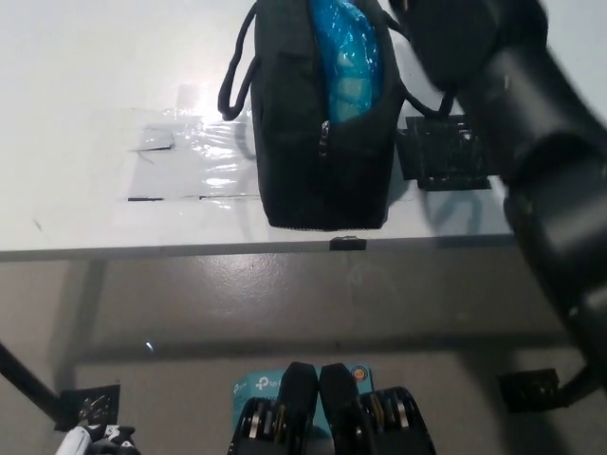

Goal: The robot uses its right hand to pick up a stack of plates kept in the middle of the desk and put it inside a bag kept next to it

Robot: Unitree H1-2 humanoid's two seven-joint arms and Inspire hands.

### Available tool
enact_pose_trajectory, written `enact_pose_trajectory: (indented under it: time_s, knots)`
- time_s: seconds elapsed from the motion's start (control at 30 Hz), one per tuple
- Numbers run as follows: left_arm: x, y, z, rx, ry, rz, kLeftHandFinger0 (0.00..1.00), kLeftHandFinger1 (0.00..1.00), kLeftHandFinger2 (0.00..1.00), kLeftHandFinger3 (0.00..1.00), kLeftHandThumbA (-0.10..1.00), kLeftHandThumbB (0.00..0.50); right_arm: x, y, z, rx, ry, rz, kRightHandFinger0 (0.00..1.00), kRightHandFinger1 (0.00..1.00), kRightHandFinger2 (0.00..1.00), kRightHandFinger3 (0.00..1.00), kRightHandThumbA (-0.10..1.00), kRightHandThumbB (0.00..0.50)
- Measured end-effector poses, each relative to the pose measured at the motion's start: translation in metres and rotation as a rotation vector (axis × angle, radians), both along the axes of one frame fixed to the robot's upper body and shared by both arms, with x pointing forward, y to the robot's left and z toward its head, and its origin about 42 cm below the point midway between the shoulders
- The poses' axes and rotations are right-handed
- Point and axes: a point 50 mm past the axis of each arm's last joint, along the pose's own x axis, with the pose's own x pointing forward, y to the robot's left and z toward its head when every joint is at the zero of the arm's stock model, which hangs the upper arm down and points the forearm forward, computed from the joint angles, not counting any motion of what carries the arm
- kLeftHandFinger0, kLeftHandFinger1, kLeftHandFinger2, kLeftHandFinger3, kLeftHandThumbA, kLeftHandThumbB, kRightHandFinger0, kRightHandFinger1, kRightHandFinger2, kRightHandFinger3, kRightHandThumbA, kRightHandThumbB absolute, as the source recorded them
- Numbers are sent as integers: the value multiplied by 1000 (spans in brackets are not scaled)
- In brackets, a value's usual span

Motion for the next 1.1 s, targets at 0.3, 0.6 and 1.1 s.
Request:
enact_pose_trajectory:
  time_s: [0.3, 0.6, 1.1]
  knots:
    - [0, 0, -1, 0, 2, 1, 613, 646, 731, 762, -100, 0, -37, -57, -123, 136, 47, -4, 528, 557, 686, 861, 396, 126]
    - [-2, 1, -2, 0, 10, 4, 608, 635, 727, 785, -100, 0, -140, -150, -236, 281, 27, -115, 591, 631, 701, 960, 371, 144]
    - [-9, 3, -5, 3, 25, 10, 606, 627, 722, 786, -100, 0, -363, -247, -315, 227, 51, -255, 1000, 1000, 1000, 1000, 863, 338]
